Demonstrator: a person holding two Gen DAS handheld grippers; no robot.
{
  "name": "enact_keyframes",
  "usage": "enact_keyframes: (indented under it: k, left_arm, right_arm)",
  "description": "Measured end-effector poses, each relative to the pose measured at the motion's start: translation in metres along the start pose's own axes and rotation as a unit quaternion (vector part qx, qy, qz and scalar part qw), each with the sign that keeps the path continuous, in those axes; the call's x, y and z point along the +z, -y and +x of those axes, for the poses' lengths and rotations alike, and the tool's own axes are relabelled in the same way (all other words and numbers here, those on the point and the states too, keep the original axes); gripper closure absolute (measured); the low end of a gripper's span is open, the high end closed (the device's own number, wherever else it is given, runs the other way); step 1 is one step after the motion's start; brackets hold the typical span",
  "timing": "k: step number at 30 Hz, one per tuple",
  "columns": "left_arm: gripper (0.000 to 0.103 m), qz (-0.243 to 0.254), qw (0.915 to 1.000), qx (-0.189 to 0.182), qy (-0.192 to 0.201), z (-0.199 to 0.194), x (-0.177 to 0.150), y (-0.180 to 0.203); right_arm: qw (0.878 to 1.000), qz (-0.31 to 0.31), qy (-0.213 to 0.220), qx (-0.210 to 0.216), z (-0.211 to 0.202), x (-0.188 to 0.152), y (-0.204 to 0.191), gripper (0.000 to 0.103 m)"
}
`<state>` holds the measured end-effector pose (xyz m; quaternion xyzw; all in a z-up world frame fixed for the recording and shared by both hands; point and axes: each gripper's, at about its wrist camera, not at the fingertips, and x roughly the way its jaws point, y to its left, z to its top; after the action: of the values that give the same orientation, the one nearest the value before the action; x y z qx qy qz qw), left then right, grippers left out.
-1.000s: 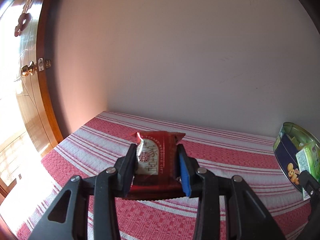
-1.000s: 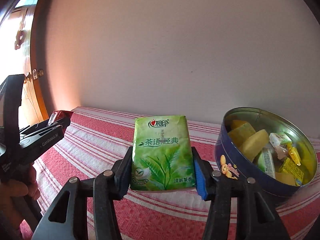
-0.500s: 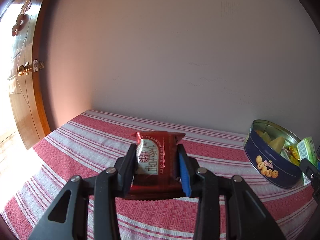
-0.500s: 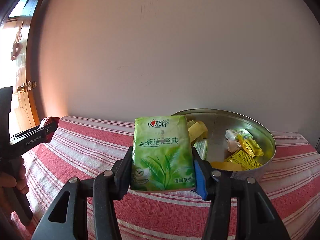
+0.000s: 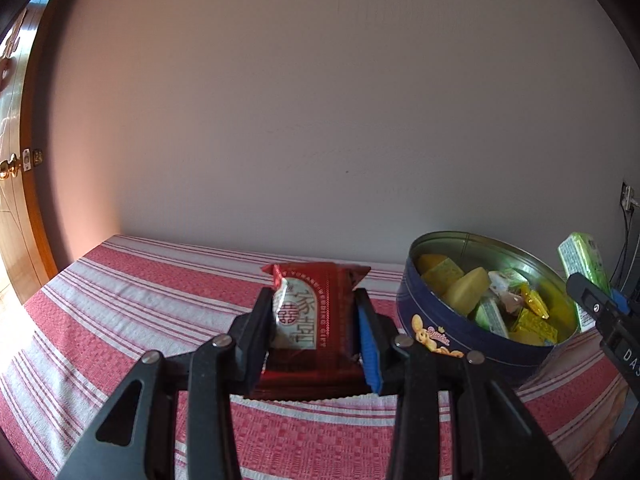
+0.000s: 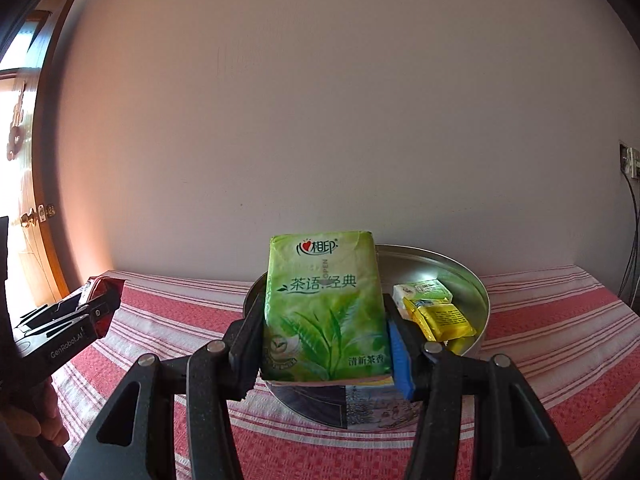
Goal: Organize objects
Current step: 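Carry the red snack and green tissue pack over the tin with both grippers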
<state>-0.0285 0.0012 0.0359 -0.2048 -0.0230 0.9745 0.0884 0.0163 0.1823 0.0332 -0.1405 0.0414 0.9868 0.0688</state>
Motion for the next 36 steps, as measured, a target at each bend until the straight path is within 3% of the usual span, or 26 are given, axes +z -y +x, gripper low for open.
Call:
enact_keyframes:
  k: [7,15,23,36]
  left_arm:
    - [0.065,0.039,0.9986,-0.031,0.019,0.007,0.01,0.074]
    - [0.065,0.045,0.9966,-0.067,0.016,0.024,0.017,0.125]
    - [0.065,0.052,0.9953,-0.082,0.004,0.045,0.016,0.146]
    - [0.065,0.051,0.995,-0.083,-0.023,0.078,0.016,0.148]
  right_arm:
    - [0.999,0.036,0.006,-0.038,0.013,0.013,0.048,0.048]
    - [0.996,0.039,0.014,-0.081,0.024,0.019,0.083,0.048]
    - [0.994,0.02,0.005,-0.106,0.042,0.015,0.086,0.048]
    - [0.995,0.027,-0.023,-0.097,0.06,0.012,0.094,0.048]
